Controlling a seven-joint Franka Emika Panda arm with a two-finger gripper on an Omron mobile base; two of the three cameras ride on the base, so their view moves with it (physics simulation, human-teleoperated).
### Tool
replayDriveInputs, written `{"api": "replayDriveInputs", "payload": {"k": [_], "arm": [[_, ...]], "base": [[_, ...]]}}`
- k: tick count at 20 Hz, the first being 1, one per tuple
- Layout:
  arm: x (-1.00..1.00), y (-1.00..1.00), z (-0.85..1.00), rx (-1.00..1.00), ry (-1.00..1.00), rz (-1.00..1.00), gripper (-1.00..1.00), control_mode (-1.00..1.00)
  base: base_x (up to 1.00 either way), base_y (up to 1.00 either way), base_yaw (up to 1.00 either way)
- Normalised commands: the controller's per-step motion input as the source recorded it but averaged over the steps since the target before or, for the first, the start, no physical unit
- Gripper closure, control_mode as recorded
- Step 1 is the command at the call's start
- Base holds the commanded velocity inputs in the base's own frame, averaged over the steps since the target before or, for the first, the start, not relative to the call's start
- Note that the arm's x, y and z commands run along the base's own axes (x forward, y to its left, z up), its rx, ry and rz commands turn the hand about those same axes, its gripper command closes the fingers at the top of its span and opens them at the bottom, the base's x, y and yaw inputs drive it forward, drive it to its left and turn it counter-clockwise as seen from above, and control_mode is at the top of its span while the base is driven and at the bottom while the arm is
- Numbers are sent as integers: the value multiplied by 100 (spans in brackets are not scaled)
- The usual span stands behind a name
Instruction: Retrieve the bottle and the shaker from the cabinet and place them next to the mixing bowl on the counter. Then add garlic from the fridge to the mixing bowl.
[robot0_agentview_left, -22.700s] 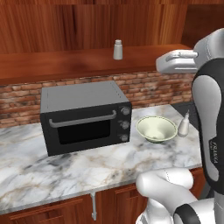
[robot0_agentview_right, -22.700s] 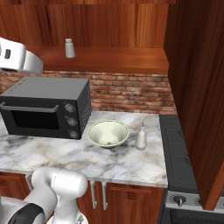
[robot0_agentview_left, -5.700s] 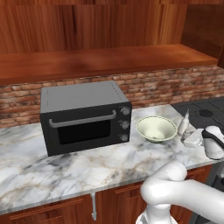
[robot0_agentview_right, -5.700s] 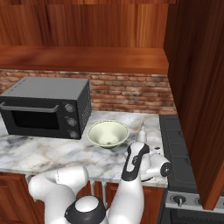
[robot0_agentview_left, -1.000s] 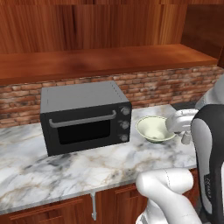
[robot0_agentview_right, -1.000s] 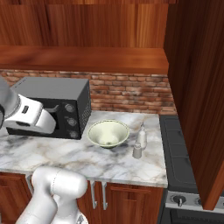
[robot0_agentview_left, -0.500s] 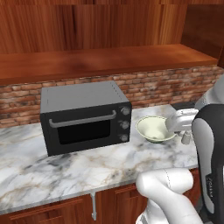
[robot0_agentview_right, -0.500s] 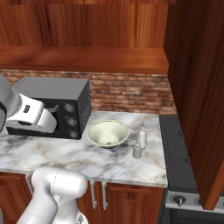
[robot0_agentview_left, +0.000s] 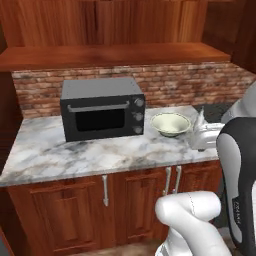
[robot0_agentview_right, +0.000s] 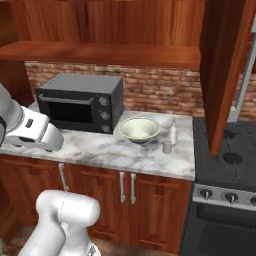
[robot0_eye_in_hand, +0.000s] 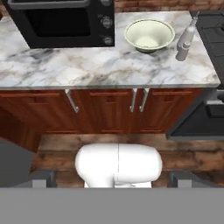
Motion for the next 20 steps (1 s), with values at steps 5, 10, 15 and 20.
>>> {"api": "replayDriveInputs", "payload": {"k": [5,10,15,20], "arm": [[0,0,0,0,0,0,-100,100],[0,0,0,0,0,0,-100,100],[0,0,0,0,0,0,-100,100],[0,0,0,0,0,0,-100,100]], "base": [[-42,1,91],[-12,0,100],[-13,0,100],[-25,40,97]]}}
